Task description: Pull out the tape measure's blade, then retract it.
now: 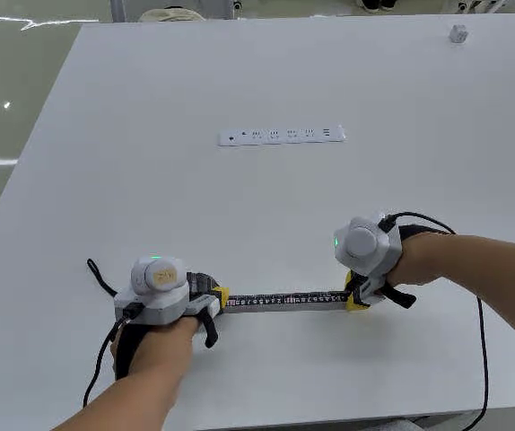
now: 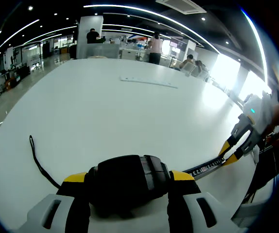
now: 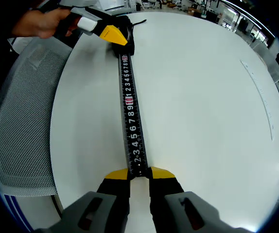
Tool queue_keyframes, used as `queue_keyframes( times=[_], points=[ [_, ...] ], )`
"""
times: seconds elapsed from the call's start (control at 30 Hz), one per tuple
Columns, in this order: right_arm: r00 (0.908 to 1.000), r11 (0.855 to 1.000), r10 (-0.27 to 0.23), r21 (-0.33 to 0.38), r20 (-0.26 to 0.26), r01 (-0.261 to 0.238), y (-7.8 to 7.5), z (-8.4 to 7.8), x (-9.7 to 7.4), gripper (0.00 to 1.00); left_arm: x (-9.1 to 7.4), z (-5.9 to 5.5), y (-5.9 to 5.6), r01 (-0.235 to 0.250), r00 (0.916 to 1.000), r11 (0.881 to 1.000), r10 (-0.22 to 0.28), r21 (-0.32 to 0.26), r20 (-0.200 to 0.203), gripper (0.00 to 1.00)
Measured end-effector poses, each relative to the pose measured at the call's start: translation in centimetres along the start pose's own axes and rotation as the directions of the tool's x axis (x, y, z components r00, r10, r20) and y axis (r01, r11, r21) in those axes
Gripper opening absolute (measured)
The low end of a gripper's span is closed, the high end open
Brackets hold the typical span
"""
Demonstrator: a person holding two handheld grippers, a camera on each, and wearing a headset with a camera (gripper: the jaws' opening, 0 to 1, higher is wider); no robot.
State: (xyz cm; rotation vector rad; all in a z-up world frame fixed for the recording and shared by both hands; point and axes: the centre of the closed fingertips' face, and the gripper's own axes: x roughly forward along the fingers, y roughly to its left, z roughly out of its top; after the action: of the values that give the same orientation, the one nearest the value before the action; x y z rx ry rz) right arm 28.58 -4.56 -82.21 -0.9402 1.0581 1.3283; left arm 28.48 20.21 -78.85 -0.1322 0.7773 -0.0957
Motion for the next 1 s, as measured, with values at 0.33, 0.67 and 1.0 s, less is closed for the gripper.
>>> queue_keyframes(
  times=[0.33,0.67,1.0],
  points=[
    [1.0,1.0,0.004,-0.002,0.002,-0.004,0.1,0.26,0.13,0.14,0.01,-0.04,-0.02,0.003,1.0,1.0,-0.003,-0.001,-0.003,0.61],
    [1.0,1.0,0.003,-0.002,0.006,-0.003,0.11,0.49,0.2,0.14,0.02,-0.03,-0.03,0.005,1.0,1.0,-0.005,-0.002,-0.004,0.61],
    [1.0,1.0,0.003,-0.002,0.008,-0.003,0.17,0.84,0.24,0.14,0.0,-0.03,-0.05,0.007,1.0,1.0,-0.007,-0.002,-0.004,0.61]
  ],
)
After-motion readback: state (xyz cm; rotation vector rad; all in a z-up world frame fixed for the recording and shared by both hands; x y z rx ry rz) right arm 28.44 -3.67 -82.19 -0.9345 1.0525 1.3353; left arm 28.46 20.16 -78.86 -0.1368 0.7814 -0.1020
